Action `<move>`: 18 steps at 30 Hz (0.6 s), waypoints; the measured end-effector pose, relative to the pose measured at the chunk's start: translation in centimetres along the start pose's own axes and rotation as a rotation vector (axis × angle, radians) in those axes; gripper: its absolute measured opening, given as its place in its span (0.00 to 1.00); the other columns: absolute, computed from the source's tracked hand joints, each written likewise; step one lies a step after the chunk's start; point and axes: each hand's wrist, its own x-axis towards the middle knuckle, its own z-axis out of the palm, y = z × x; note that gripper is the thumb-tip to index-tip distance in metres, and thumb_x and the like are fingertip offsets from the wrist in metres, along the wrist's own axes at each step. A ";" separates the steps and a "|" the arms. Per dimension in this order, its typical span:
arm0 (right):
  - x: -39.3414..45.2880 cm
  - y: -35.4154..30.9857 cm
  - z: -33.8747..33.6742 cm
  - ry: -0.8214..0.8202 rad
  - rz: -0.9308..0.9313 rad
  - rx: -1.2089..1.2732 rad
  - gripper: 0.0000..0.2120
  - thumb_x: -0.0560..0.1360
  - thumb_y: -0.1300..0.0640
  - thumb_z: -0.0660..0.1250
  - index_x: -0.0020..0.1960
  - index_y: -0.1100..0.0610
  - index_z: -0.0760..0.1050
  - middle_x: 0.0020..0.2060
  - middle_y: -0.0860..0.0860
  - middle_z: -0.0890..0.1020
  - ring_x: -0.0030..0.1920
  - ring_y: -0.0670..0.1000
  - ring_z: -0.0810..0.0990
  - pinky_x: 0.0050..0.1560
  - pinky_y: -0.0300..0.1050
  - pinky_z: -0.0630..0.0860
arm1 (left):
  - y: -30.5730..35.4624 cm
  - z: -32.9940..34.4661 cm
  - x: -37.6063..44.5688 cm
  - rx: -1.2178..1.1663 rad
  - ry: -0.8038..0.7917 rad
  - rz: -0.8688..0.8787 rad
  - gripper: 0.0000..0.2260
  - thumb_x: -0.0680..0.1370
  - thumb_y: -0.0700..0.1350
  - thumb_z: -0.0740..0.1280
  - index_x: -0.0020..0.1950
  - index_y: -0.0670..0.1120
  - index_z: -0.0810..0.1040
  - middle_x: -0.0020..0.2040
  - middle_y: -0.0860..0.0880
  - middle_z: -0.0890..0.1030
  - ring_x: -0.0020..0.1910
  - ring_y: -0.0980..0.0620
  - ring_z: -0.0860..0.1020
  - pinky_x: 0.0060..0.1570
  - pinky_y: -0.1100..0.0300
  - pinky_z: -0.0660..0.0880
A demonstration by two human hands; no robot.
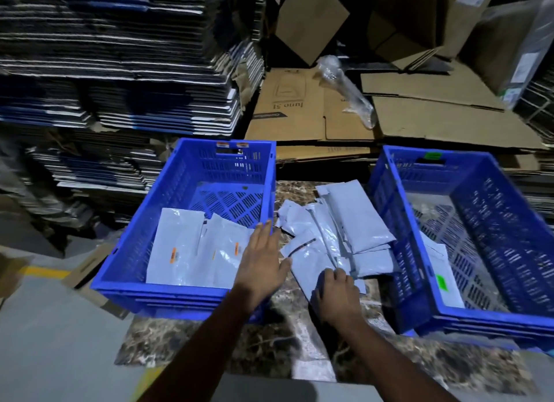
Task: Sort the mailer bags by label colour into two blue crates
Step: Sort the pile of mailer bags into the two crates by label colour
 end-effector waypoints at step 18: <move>-0.8 4.4 -7.5 0.134 -0.146 1.298 0.25 0.68 0.77 0.67 0.45 0.47 0.82 0.51 0.41 0.83 0.56 0.45 0.80 0.53 0.36 0.74 | 2.9 -1.3 -1.9 -0.390 0.342 -0.193 0.08 0.81 0.46 0.61 0.56 0.50 0.79 0.51 0.51 0.80 0.53 0.51 0.76 0.52 0.56 0.72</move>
